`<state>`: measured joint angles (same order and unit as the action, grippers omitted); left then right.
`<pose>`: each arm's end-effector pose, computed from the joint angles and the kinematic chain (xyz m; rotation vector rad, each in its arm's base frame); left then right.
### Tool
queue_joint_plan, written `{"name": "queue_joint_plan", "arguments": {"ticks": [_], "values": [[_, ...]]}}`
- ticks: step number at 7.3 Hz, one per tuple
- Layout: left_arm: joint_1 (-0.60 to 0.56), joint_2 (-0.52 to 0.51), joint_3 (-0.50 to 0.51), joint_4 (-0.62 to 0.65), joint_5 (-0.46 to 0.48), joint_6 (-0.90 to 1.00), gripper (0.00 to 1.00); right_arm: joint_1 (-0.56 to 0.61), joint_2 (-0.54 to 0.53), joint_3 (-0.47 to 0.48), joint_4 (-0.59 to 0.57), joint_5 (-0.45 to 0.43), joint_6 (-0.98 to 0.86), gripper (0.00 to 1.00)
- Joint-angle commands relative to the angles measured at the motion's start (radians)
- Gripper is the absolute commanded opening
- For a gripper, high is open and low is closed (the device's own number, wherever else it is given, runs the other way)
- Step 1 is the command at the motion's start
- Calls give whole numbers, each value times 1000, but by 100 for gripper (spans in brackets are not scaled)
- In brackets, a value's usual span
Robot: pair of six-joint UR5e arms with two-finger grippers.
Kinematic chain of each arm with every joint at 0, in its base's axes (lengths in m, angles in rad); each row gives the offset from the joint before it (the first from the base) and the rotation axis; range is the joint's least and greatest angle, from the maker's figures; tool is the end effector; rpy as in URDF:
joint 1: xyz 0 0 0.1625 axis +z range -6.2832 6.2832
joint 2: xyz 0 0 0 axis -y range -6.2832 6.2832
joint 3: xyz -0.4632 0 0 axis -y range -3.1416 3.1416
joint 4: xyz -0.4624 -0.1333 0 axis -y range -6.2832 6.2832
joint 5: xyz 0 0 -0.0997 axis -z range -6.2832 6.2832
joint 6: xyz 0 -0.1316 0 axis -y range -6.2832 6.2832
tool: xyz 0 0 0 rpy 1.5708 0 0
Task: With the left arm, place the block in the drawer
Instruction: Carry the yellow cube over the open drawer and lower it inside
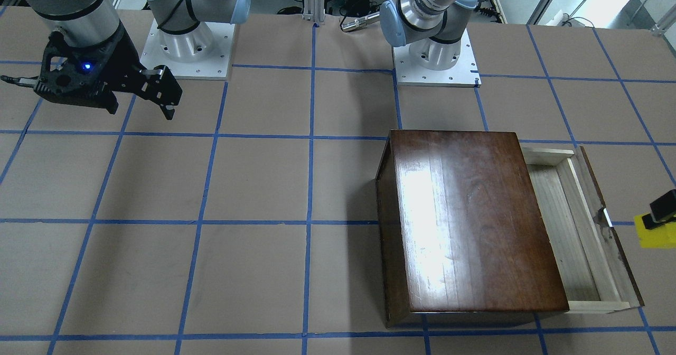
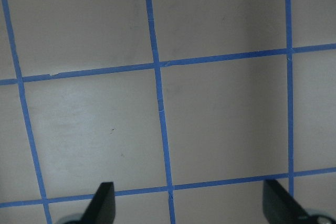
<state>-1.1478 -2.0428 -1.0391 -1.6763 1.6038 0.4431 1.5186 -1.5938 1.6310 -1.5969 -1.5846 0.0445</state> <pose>0.1967 -0.7512 0.4667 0.0326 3.1295 0.0867 0.1026 -0.5558 0.4757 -0.1510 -3.1241 -0.0174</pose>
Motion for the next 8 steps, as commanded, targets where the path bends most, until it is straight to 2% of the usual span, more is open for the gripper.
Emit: {"name": "queue_joint_plan", "arguments": {"ticks": [1, 5, 8], "values": [[-32, 38, -122, 24, -4, -17, 0, 0, 0, 0, 0, 0, 0, 100], [-26, 24, -246, 111, -2, -7, 0, 0, 0, 0, 0, -2, 0, 100], [-26, 23, -375, 289, -11, -9, 2, 0, 0, 0, 0, -2, 0, 100]]}}
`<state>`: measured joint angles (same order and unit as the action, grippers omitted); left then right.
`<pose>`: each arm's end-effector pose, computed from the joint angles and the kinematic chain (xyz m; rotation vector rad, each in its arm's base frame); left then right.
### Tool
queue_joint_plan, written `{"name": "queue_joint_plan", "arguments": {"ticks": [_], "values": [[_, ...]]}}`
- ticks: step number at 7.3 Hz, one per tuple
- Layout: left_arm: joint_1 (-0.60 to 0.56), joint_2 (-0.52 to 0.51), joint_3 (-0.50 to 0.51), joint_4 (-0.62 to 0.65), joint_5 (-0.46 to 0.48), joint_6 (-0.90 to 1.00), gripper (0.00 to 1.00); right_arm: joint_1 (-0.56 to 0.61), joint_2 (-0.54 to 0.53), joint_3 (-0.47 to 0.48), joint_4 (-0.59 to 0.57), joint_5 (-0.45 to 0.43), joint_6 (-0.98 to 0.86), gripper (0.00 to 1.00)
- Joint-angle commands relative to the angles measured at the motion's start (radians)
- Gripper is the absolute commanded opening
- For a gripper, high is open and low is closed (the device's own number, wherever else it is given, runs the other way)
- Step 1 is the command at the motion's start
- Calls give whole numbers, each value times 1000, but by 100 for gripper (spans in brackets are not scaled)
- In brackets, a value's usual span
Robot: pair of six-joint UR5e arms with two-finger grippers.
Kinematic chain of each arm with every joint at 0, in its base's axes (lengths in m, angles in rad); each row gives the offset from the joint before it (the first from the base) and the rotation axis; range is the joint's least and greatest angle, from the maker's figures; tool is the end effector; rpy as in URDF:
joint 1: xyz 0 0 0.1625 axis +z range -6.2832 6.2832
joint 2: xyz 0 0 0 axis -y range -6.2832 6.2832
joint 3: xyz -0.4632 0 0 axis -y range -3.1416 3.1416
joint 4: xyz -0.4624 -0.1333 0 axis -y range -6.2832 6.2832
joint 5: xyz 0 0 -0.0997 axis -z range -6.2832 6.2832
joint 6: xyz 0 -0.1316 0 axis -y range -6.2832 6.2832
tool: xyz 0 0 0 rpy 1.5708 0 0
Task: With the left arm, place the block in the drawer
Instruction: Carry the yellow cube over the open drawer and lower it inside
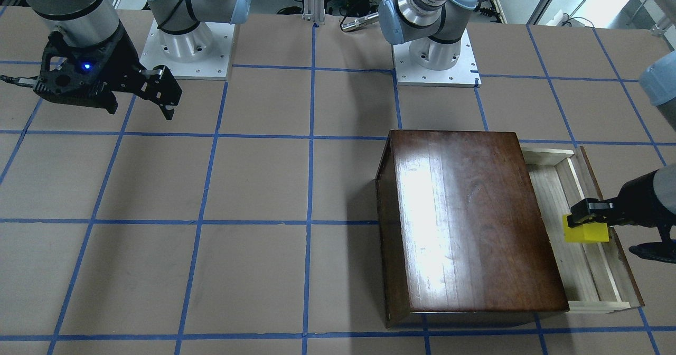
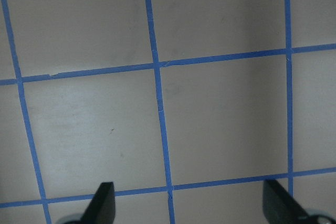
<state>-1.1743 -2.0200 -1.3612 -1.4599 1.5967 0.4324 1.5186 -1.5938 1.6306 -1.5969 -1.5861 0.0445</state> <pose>0.1630 -0.7257 0.3267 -0.0584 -3.1065 -0.1995 0.1024 -0.5558 0.4759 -0.1510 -3.1226 -0.0168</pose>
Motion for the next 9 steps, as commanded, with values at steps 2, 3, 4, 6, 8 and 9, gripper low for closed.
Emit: {"name": "queue_joint_plan", "arguments": {"ticks": [2, 3, 4, 6, 8, 9], "values": [[-1, 10, -65, 81, -27, -4, 57, 0, 0, 2, 0, 0, 0, 100], [-1, 18, -61, 64, -67, -7, 100, 0, 0, 0, 0, 0, 0, 100], [-7, 27, -58, 58, -69, -8, 100, 0, 0, 0, 0, 0, 0, 100], [-13, 52, -43, 50, -67, -6, 100, 0, 0, 0, 0, 0, 0, 100], [-22, 82, -13, 49, -69, -9, 100, 0, 0, 0, 0, 0, 0, 100], [-47, 99, -3, 47, -57, -41, 100, 0, 0, 0, 0, 0, 0, 100]]}}
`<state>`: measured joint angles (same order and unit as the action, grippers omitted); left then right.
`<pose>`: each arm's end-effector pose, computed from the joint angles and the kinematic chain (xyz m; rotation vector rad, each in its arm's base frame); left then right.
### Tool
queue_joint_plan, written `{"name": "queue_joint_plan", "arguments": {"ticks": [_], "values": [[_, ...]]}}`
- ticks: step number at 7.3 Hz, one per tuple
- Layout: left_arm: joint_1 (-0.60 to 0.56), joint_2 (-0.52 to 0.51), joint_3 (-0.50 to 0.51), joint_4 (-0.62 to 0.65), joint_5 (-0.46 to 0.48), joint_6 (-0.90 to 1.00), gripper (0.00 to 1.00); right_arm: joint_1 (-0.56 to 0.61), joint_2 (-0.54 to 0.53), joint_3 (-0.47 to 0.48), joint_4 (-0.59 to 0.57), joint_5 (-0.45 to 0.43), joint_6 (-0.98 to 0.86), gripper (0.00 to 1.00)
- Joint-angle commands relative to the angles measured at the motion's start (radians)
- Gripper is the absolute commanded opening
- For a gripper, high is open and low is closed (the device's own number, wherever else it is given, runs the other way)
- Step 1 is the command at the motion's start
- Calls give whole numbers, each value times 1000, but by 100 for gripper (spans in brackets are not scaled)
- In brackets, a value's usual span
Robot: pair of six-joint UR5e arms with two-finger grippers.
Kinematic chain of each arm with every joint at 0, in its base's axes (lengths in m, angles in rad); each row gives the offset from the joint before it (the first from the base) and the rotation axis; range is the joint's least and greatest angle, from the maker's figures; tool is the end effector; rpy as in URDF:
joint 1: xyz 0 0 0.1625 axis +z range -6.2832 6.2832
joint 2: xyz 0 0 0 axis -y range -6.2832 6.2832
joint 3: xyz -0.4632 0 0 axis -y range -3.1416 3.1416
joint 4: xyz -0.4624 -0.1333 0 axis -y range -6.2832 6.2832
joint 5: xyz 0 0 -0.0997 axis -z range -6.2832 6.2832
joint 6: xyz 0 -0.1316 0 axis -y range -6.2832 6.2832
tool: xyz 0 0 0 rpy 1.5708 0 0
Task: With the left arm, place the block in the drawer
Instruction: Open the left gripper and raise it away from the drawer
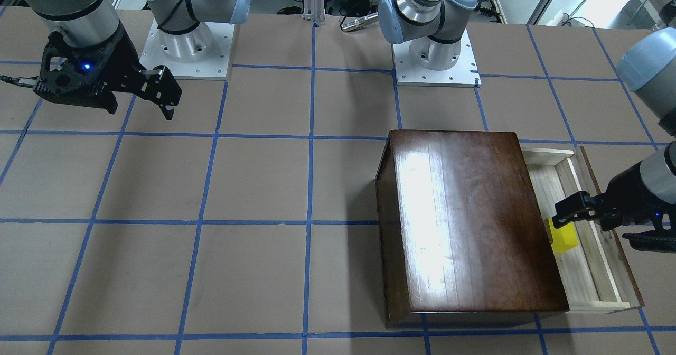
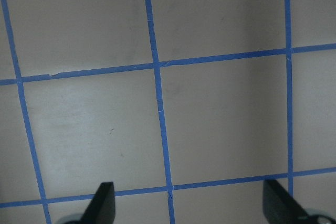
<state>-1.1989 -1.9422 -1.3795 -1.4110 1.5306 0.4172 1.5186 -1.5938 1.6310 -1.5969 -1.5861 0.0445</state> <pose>0.1325 -0.7212 0.3778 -0.0695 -3.0959 -0.0051 0.1024 -0.5558 0.4757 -0.1510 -3.1226 -0.0174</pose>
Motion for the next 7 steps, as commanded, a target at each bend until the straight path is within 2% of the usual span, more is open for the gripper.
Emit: {"name": "queue_joint_plan", "arguments": {"ticks": [1, 3, 7], "values": [[-56, 41, 20, -11, 11, -110, 100, 0, 0, 0, 0, 0, 0, 100], [-150, 84, 22, -58, 11, -246, 100, 0, 0, 1, 0, 0, 0, 100], [-286, 155, -7, -68, -1, -452, 100, 0, 0, 0, 0, 0, 0, 100]]}}
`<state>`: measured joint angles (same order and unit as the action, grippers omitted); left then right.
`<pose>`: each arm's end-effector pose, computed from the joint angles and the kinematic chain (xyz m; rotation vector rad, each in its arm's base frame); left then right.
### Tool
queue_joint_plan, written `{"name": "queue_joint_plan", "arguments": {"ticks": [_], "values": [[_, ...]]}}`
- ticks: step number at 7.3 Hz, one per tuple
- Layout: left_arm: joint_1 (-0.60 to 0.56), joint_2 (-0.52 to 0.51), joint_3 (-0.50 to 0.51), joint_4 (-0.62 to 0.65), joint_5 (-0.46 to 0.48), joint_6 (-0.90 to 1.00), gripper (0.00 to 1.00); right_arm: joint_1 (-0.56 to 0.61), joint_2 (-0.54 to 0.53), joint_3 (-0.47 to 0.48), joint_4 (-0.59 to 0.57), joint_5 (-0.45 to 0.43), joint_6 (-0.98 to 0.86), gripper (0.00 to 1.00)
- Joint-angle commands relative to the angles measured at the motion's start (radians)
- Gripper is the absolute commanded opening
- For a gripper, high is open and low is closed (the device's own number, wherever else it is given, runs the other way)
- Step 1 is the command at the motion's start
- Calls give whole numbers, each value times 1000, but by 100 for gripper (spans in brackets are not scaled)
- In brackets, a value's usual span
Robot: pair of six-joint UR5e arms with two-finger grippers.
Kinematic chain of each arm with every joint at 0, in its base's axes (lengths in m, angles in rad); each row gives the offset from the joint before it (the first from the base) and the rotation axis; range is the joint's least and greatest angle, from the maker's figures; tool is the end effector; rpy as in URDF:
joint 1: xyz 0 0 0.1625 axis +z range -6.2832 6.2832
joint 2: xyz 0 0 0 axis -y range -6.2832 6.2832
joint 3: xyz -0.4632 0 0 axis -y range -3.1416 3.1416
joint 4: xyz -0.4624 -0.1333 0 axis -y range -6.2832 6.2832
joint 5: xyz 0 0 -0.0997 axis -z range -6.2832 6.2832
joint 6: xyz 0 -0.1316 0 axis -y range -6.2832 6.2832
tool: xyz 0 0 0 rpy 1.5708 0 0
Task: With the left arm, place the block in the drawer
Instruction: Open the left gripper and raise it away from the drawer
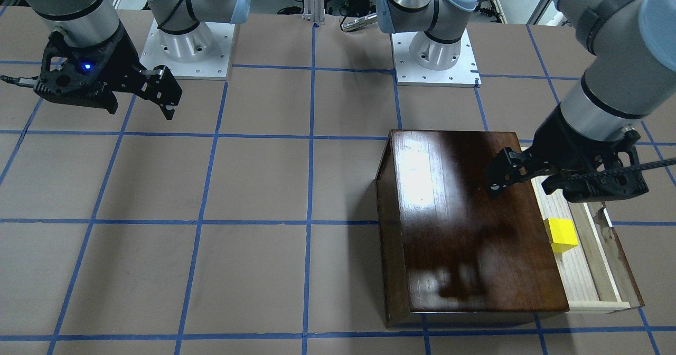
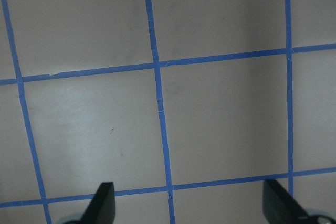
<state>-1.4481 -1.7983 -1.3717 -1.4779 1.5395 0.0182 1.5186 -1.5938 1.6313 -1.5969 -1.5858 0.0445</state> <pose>-0.0538 -0.6864 0.4758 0.1610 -3.1090 0.1036 0.1025 -0.5557 0.4755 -0.1510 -3.1229 -0.0179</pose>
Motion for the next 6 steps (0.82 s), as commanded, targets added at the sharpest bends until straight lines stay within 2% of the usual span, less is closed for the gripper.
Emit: {"name": "queue_joint_plan", "arguments": {"ticks": [1, 4, 6], "values": [[-66, 33, -35, -8, 0, -58, 100, 0, 0, 1, 0, 0, 0, 100], [-97, 62, -87, -38, 23, -52, 100, 0, 0, -1, 0, 0, 0, 100], [-87, 92, -106, -59, 23, 26, 100, -2, 0, 1, 0, 0, 0, 100]]}}
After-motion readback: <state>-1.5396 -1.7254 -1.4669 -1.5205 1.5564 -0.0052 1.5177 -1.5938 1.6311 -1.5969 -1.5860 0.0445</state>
